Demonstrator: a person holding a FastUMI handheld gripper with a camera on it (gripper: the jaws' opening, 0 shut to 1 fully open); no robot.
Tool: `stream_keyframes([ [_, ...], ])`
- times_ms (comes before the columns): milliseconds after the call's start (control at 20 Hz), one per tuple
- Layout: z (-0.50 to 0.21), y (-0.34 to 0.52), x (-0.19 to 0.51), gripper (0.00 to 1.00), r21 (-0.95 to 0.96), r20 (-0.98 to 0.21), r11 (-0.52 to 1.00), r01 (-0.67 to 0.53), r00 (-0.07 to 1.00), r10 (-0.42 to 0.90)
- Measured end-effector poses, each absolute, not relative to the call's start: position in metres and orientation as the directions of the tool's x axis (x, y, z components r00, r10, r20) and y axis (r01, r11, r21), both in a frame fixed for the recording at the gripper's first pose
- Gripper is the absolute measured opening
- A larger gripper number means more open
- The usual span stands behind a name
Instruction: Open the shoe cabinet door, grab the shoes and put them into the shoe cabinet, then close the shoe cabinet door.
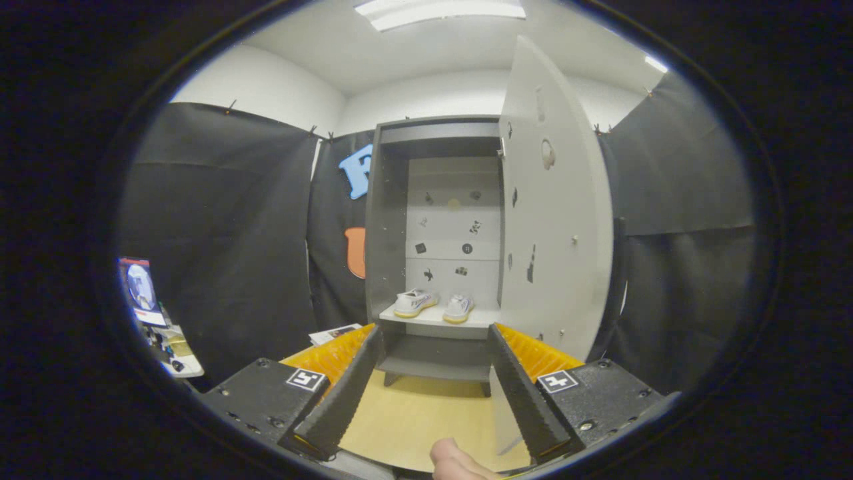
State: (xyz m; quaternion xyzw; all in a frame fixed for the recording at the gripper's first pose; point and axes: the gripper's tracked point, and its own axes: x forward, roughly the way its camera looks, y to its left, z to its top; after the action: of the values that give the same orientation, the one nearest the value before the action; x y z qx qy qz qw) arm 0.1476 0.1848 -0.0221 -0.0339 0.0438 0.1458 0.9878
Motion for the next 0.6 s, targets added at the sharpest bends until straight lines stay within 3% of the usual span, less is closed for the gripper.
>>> stream_keyframes([
  [300, -0.021, 0.097, 0.120, 1.00, -0.123, -0.086, 0.974, -0.189, 0.980, 0.179],
  [600, -0.015, 0.010, 0.146, 1.00, -0.136, -0.095, 0.986, -0.101, 0.992, 0.089],
])
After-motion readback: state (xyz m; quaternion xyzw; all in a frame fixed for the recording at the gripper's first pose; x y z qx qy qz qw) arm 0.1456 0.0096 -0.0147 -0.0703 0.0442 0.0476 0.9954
